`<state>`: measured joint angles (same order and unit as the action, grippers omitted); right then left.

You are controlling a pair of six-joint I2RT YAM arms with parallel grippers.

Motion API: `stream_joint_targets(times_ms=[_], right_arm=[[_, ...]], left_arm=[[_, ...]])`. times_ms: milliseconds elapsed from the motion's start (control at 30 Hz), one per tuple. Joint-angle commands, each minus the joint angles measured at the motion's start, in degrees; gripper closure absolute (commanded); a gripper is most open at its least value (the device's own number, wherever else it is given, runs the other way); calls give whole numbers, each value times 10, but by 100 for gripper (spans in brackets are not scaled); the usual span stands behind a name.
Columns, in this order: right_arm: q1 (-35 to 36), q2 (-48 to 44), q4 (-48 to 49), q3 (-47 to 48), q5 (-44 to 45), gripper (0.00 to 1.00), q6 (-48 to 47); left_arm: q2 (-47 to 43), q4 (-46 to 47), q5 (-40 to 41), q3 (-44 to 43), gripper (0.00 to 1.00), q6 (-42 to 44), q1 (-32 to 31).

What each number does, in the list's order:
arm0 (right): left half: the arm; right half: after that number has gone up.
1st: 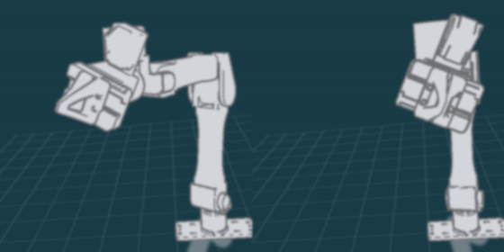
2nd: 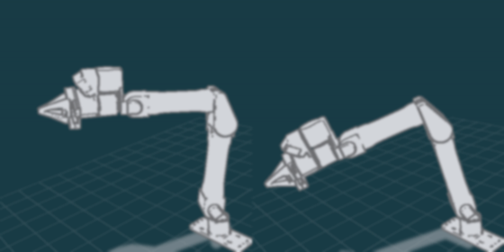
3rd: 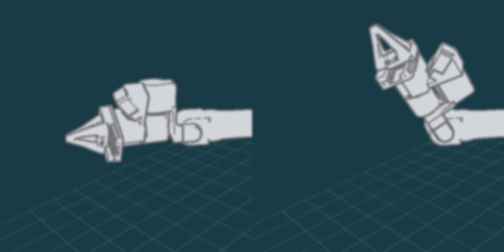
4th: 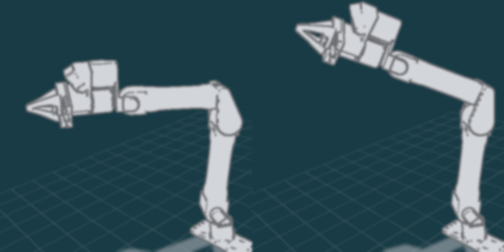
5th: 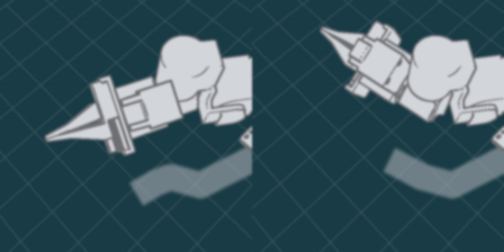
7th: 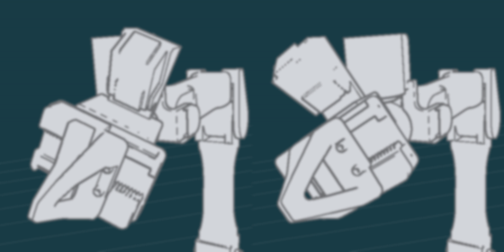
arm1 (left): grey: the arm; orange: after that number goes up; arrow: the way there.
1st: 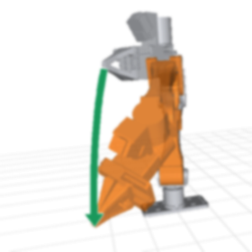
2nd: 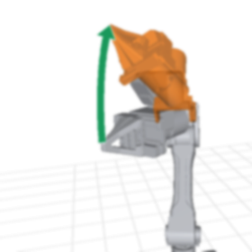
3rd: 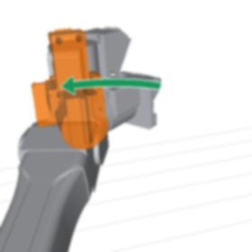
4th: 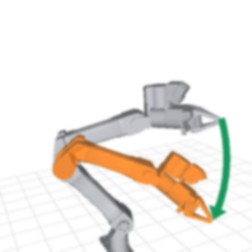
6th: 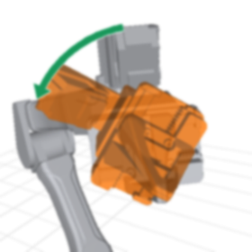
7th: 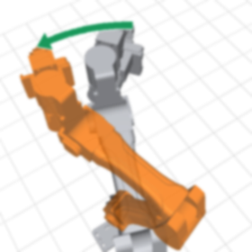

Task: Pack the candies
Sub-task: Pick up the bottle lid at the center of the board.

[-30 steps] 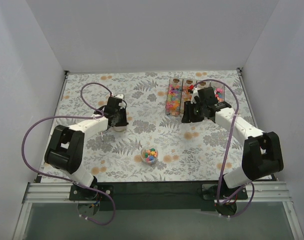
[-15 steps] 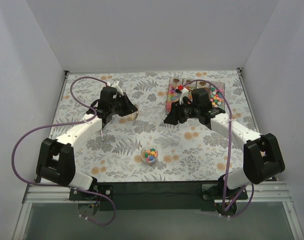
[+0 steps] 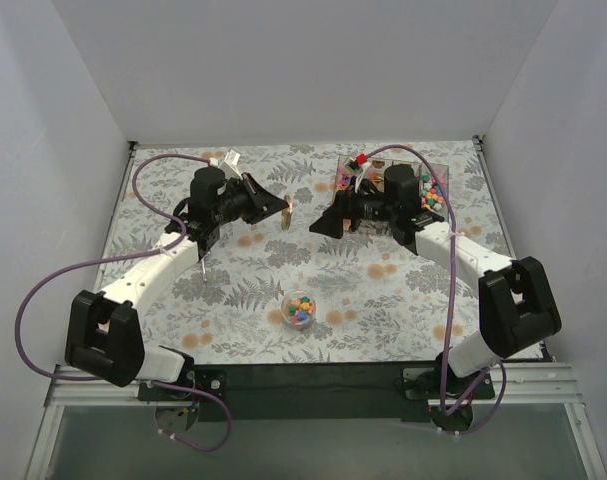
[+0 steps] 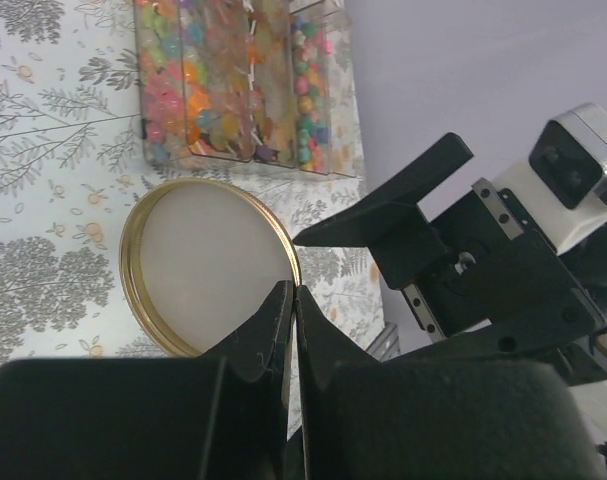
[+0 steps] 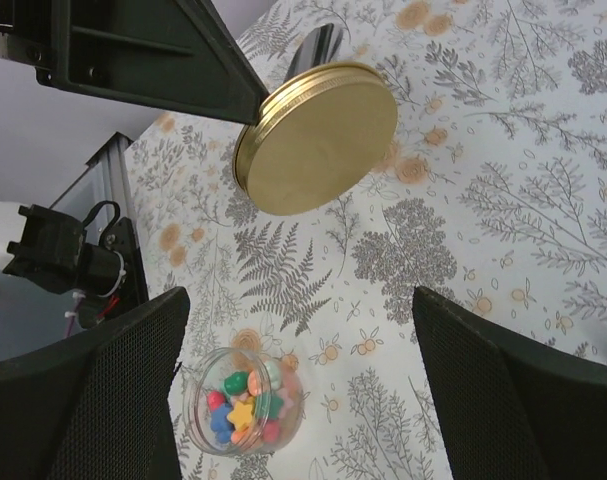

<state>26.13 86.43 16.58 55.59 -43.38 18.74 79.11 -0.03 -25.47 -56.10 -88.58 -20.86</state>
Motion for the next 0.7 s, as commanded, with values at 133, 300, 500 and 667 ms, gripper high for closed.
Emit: stream_joint_targets(times_ms=[133,300,500,667], right_arm=[[1,29,65,67,-43,2,-23],[0,52,83,95,-73,2,-60],[1,83,95,133,-118,2,-94],[1,94,124,137,-144,2,-109]], left_arm=[[-26,28,-25,-13,100,-73,-2],[-19,40,-36,-24,100,-96,-2],[-12,59,-50,-29,100,-130,-2],[-8,73,-54,-31,100,-146,-2]])
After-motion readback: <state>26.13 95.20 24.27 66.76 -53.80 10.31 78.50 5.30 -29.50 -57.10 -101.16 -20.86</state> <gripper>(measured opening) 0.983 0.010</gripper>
